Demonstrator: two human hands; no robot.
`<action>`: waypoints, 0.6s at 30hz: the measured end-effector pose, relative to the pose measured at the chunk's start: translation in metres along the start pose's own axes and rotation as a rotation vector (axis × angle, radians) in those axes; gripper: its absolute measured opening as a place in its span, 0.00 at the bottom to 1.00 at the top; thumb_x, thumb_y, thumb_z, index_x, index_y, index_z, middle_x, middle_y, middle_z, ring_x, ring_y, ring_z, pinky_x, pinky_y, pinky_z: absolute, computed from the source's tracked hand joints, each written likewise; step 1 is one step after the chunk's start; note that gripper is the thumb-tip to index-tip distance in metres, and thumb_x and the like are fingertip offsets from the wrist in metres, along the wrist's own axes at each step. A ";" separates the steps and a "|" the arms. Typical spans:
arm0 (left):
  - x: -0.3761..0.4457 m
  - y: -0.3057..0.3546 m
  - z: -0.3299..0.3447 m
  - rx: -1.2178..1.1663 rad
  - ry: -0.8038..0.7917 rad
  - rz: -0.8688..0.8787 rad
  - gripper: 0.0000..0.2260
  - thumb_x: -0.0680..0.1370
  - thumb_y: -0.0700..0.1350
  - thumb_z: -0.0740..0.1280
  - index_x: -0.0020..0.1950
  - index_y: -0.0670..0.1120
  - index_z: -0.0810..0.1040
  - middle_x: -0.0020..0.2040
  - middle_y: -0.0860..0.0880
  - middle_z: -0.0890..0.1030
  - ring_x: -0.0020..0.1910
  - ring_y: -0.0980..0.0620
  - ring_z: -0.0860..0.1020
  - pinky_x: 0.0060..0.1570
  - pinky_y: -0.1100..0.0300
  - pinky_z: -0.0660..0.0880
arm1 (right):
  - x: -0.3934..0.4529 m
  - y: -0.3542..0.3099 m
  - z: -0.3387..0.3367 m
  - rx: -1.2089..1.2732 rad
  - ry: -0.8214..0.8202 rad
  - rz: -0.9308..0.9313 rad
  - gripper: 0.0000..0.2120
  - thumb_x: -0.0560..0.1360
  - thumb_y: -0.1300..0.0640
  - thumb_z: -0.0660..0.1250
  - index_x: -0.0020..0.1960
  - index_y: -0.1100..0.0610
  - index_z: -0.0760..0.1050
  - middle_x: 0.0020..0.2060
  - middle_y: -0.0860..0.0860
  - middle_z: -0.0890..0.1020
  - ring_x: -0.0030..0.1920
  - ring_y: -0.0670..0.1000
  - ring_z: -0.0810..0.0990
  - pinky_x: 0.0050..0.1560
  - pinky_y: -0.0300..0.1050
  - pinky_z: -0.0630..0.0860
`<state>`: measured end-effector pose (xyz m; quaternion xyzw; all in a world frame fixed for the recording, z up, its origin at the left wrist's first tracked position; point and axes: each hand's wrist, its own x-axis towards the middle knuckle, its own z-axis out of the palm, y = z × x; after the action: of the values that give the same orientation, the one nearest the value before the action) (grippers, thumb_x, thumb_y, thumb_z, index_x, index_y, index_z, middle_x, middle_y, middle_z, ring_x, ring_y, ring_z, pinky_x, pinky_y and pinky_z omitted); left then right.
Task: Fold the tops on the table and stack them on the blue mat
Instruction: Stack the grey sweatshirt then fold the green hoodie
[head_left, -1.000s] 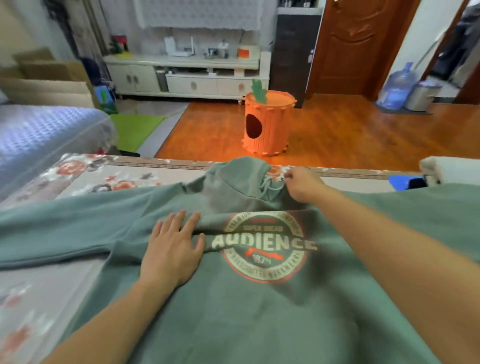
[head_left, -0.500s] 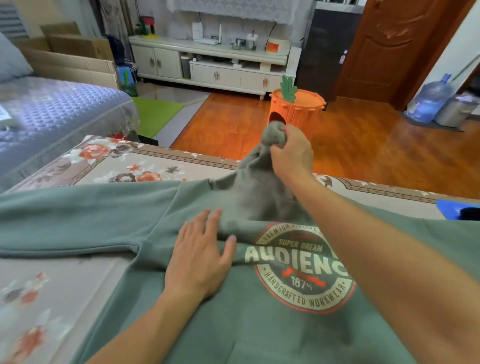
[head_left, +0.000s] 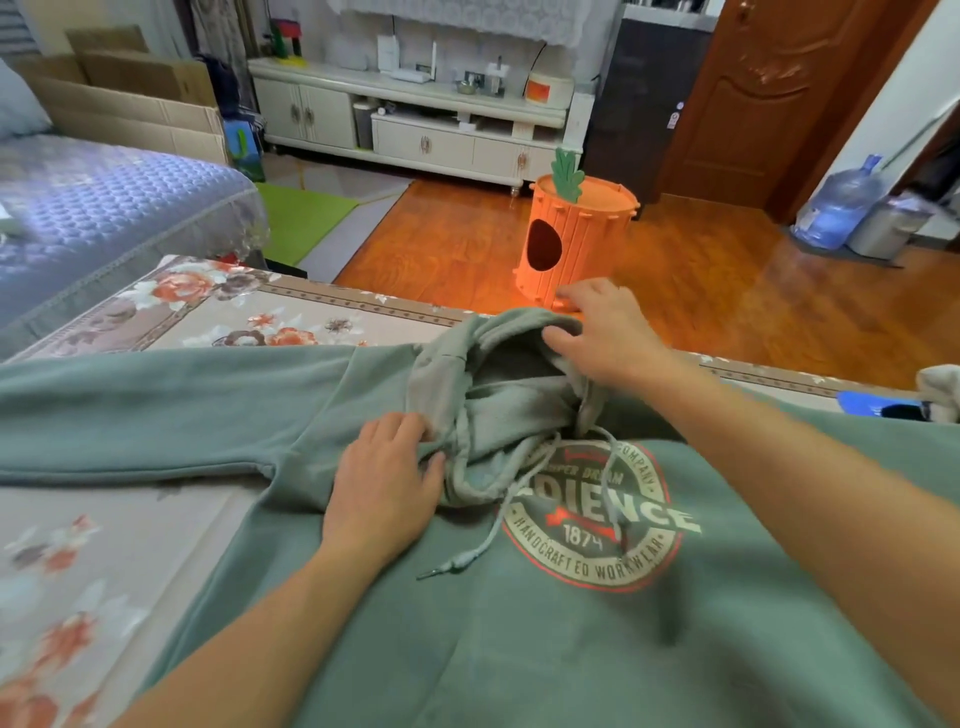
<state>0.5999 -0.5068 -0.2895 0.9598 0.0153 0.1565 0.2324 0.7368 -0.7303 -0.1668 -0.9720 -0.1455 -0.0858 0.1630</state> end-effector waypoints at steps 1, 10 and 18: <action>0.000 0.000 0.000 -0.020 0.001 -0.017 0.07 0.78 0.50 0.67 0.52 0.52 0.71 0.51 0.53 0.74 0.54 0.46 0.73 0.53 0.49 0.72 | 0.016 0.000 0.002 0.007 -0.143 0.032 0.34 0.76 0.46 0.70 0.78 0.51 0.62 0.74 0.54 0.68 0.73 0.59 0.65 0.73 0.56 0.64; -0.004 0.002 -0.007 -0.475 0.102 -0.197 0.25 0.77 0.67 0.50 0.73 0.62 0.58 0.71 0.58 0.63 0.62 0.54 0.74 0.52 0.49 0.71 | 0.074 -0.010 -0.025 0.211 0.285 0.459 0.09 0.81 0.55 0.60 0.51 0.52 0.79 0.50 0.51 0.80 0.53 0.56 0.80 0.53 0.50 0.78; 0.003 0.001 0.001 0.035 -0.178 -0.113 0.32 0.77 0.69 0.42 0.81 0.63 0.54 0.83 0.52 0.50 0.81 0.48 0.53 0.79 0.50 0.51 | 0.048 0.069 -0.023 0.377 -0.182 0.382 0.39 0.82 0.54 0.65 0.82 0.55 0.43 0.78 0.52 0.61 0.77 0.55 0.62 0.75 0.47 0.58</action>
<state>0.6034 -0.5081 -0.2889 0.9715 0.0516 0.0568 0.2245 0.8010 -0.7886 -0.1553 -0.9380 0.0129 0.0626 0.3406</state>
